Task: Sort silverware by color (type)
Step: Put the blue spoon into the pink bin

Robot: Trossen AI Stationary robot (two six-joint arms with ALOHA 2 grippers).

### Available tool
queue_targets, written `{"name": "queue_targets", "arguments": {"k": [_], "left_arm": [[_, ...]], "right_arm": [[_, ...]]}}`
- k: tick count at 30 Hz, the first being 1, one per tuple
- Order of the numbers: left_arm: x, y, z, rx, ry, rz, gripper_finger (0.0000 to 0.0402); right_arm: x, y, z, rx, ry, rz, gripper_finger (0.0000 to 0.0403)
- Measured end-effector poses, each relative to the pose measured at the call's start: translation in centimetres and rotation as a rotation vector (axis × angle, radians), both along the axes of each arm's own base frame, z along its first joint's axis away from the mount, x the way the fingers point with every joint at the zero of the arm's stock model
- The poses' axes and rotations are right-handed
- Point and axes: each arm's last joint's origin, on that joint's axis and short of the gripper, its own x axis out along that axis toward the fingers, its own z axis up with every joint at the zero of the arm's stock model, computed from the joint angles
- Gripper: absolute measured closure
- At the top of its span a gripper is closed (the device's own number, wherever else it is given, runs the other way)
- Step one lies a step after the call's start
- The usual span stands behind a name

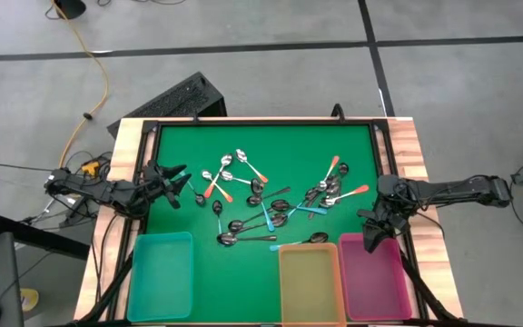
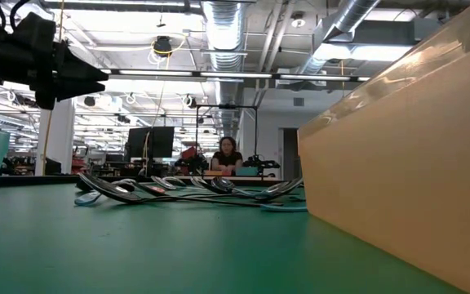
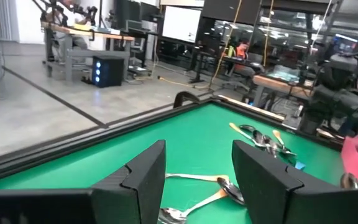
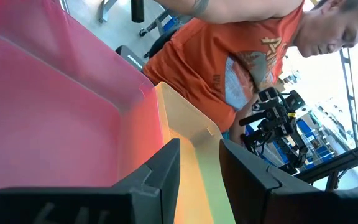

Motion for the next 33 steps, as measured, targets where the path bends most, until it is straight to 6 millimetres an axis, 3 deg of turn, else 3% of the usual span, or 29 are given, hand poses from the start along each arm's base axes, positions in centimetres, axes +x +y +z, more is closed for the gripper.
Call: {"name": "queue_targets", "arguments": {"k": [11, 33], "left_arm": [[0.00, 0.00, -0.01, 0.093, 0.065, -0.004, 0.0233], [0.00, 0.00, -0.01, 0.086, 0.061, -0.004, 0.0233]], "right_arm": [[0.00, 0.00, 0.02, 0.000, -0.001, 0.001, 0.0262], [0.00, 0.00, 0.03, 0.000, -0.004, 0.000, 0.0262]]}}
